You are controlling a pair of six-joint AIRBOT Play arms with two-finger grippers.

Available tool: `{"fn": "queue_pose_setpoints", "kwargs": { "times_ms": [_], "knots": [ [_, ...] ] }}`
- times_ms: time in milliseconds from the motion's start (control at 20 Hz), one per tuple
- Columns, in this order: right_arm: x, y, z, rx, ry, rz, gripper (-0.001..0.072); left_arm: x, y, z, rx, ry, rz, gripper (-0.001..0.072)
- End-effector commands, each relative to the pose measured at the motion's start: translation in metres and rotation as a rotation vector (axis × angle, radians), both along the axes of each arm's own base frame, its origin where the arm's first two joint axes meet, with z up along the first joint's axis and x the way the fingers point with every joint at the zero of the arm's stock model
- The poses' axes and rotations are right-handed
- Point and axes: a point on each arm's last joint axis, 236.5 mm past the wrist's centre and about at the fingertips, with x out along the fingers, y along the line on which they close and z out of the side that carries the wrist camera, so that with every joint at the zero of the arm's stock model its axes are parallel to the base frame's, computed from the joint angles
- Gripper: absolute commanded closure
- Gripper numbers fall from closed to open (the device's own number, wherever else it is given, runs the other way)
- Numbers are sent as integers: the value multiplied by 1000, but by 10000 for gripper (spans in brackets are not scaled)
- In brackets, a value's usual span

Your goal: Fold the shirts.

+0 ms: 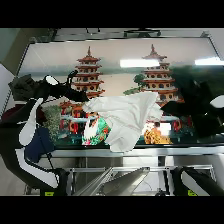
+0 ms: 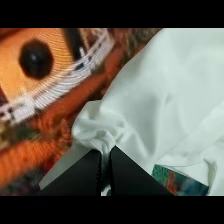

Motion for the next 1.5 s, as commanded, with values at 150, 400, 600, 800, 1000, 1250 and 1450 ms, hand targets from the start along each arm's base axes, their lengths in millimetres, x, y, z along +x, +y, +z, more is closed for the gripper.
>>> {"fn": "queue_pose_setpoints", "kwargs": {
  "times_ms": [150, 400, 600, 800, 1000, 1250, 1450],
  "knots": [
    [-70, 67, -77, 67, 170, -8, 322, -8, -2, -12, -9, 53, -23, 677],
    [-78, 107, -105, 89, 230, 21, 323, -10, -3, -11, -10, 59, -28, 677],
    [-74, 124, -111, 160, 232, 39, 383, -13, -2, -11, -13, 72, -33, 678],
    [-43, 132, -92, 185, 109, 60, 693, -12, -1, -11, -13, 71, -32, 677],
    [-9, 150, -15, 258, -70, 151, 692, -12, 6, 11, -23, 45, -27, 679],
    [27, 108, 202, 326, -554, 204, 692, 1, 26, 202, -203, -347, 119, 679],
    [-3, 61, 364, 210, -983, 154, 692, -64, 52, 415, -150, -925, 179, 678]
  ]
}}
